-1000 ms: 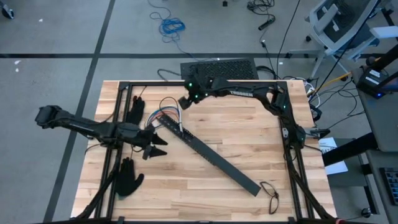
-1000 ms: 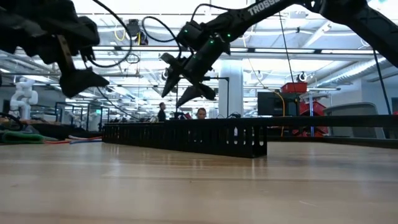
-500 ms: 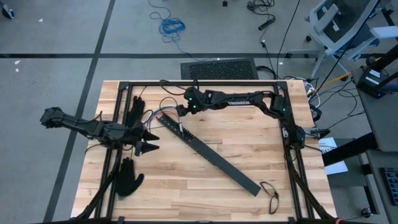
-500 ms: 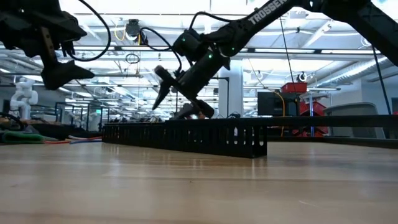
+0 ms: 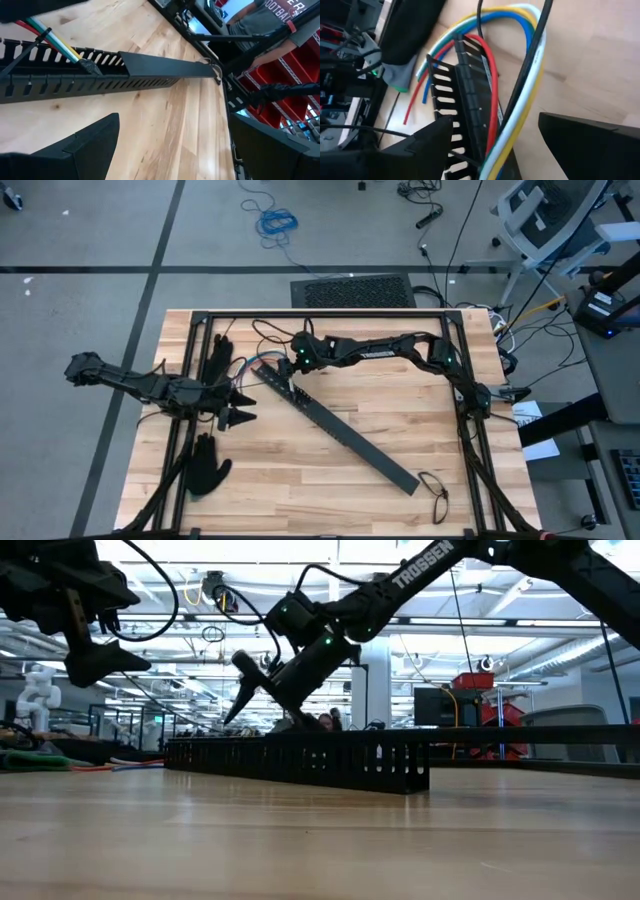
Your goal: Ziptie cables
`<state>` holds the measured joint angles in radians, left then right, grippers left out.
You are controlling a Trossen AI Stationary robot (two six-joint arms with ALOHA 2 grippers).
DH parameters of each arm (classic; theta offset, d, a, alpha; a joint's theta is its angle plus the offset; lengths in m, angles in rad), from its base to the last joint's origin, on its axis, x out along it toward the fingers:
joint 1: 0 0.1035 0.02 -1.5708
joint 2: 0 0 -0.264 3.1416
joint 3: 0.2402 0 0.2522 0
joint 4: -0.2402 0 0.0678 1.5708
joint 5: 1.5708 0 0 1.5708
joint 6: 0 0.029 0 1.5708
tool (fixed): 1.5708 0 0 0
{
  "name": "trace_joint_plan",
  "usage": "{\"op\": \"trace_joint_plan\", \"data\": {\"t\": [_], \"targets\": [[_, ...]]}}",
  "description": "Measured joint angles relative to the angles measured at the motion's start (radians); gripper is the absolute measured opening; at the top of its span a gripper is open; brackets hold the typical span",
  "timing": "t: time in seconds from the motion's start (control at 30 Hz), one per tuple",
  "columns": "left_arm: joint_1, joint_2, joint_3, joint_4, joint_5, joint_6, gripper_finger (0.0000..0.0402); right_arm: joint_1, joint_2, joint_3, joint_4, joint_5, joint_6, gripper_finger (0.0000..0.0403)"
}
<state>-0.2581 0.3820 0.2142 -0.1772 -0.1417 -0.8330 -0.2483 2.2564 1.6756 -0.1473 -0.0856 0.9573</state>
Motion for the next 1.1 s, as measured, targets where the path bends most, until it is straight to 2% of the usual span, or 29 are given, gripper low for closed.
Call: {"op": "trace_joint_plan", "data": {"t": [0.27,0.37,0.57,0.83,0.93,1.03,1.1], "targets": [[0.000,0.000,0.000,-0.005,-0.020,0.000,0.0367,-0.001,0.019,0.000,0.059,0.025,0.023,0.0285],[0.000,0.000,0.000,-0.030,-0.020,0.000,0.0367,-0.003,0.019,0.000,0.072,0.062,0.021,0.0260],[0.000,0.000,0.000,-0.045,-0.021,0.001,0.0367,-0.007,0.030,0.000,0.069,0.037,0.020,0.0197],[0.000,0.000,0.000,-0.049,-0.045,0.002,0.0367,-0.007,0.036,0.000,0.070,0.029,-0.003,0.0170],[0.000,0.000,0.000,-0.051,-0.060,0.003,0.0367,-0.008,0.036,0.000,0.069,0.032,-0.006,0.0119],[0.000,0.000,0.000,-0.051,-0.069,0.002,0.0367,-0.006,0.036,0.000,0.082,0.025,-0.025,0.0036],[0.000,0.000,0.000,-0.050,-0.071,0.002,0.0367,-0.002,0.034,0.000,0.107,0.009,-0.039,0.0017]]}}
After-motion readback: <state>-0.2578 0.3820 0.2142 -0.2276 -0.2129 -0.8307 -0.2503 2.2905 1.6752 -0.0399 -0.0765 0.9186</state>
